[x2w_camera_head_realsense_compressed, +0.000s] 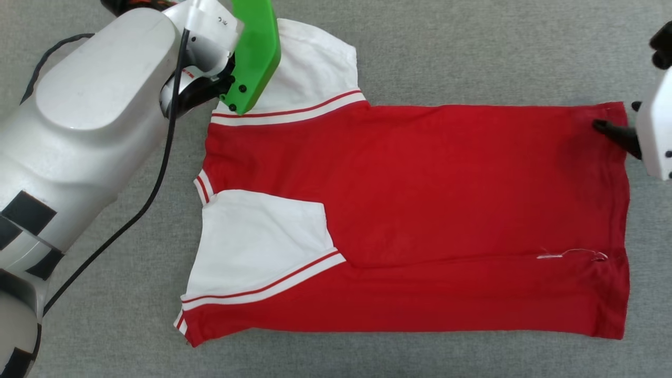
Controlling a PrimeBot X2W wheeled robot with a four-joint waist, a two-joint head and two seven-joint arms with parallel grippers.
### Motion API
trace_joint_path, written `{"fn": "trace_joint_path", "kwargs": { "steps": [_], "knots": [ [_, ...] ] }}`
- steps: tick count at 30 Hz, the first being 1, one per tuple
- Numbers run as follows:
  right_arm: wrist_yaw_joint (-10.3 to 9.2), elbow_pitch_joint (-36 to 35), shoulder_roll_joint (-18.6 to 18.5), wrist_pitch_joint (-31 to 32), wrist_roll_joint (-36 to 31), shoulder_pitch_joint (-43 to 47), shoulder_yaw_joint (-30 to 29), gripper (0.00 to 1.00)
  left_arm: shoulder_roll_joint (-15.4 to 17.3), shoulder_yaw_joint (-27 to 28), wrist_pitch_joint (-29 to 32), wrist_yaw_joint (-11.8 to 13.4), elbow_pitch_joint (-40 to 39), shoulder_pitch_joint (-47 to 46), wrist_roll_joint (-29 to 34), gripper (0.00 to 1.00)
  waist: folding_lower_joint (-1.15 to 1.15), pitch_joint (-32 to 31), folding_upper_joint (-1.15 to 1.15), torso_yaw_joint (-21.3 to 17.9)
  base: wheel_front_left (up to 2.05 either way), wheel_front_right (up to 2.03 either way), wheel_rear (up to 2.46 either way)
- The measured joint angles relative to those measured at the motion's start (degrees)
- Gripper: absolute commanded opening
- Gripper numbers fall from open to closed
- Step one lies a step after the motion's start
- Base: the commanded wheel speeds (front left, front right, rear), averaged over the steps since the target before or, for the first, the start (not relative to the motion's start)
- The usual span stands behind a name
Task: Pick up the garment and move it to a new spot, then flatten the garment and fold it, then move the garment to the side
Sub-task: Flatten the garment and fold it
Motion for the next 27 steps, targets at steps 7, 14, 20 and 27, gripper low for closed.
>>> {"fn": "trace_joint_path", "kwargs": {
  "steps": [7, 14, 20, 27],
  "knots": [
    [-0.02, 6.2, 0.63, -1.45, -0.88, -2.02, 6.26, 1.0, -0.62, -0.86, -1.3, 0.0, -0.77, -1.14, -0.01, 0.0, 0.0, 2.19, 0.0, 1.47, 0.0, 0.0, 0.0],
    [-0.04, 7.69, -0.43, -6.82, 2.65, -2.98, 9.85, 0.17, 0.02, -1.92, -2.56, 0.0, -0.43, -1.29, -0.32, 0.0, 0.0, 2.4, 0.0, 1.54, 0.0, 0.0, 0.0],
    [-0.04, 8.99, 0.79, -14.08, 4.47, -3.28, 12.48, 0.0, 1.82, -2.44, -4.54, 0.0, -0.08, -0.54, -1.38, 0.0, 0.0, 0.74, 0.0, 0.64, 0.0, 0.0, 0.0],
    [-0.04, 9.06, 0.59, -22.2, 6.7, -1.82, 15.06, 0.0, 4.27, -3.14, -8.37, 0.0, -2.19, 3.24, -2.14, 0.0, 0.0, -3.13, 0.0, 0.26, 0.0, 0.0, 0.0]
  ]
}}
